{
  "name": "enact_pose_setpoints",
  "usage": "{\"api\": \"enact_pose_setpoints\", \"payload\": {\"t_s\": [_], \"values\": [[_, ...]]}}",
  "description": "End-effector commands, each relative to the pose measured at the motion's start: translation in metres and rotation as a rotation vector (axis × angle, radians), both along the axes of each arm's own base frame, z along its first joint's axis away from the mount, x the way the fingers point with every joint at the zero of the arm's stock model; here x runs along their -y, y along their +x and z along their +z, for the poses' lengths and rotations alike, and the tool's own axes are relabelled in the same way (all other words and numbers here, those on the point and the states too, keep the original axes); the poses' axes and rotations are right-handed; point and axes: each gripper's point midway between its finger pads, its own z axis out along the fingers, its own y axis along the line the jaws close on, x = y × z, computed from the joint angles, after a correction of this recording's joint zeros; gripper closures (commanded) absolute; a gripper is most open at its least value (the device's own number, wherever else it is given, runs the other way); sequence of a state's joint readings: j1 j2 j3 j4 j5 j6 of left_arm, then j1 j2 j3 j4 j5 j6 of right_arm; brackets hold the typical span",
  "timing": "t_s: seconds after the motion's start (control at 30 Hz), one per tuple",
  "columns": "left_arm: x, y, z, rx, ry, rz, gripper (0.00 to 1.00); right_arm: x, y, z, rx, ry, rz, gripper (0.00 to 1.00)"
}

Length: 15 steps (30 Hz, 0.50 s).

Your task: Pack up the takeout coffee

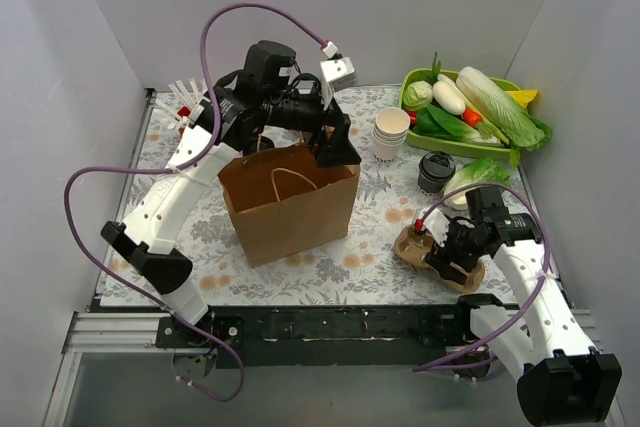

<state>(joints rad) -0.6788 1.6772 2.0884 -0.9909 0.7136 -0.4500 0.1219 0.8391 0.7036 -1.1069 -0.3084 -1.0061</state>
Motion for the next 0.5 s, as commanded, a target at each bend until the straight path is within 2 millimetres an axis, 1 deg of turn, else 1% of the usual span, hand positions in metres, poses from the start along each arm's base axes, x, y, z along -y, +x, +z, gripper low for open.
{"api": "enact_pose_setpoints", "payload": {"t_s": [0.0,0.07,0.1,0.13,0.3,0.47], "values": [[-0.009,-0.001,0.027,0.083,-0.054,0.044,0.02,0.008,0.013,-0.004,0.011,-0.048,-0.018,0.23],[-0.010,-0.001,0.025,0.080,-0.046,0.051,0.02,0.010,0.018,-0.008,-0.018,-0.061,-0.065,0.24],[-0.011,-0.001,0.026,0.084,-0.046,0.056,0.02,0.009,0.023,-0.006,-0.023,-0.056,-0.095,0.25],[-0.012,-0.001,0.026,0.085,-0.045,0.059,0.02,0.009,0.023,-0.008,-0.051,-0.057,-0.109,0.25],[-0.015,0.005,0.024,0.103,-0.029,0.085,0.02,0.007,0.024,-0.012,-0.077,-0.049,-0.118,0.27],[-0.017,0.008,0.022,0.111,-0.019,0.103,0.02,0.005,0.033,-0.012,-0.052,-0.044,-0.115,0.28]]}}
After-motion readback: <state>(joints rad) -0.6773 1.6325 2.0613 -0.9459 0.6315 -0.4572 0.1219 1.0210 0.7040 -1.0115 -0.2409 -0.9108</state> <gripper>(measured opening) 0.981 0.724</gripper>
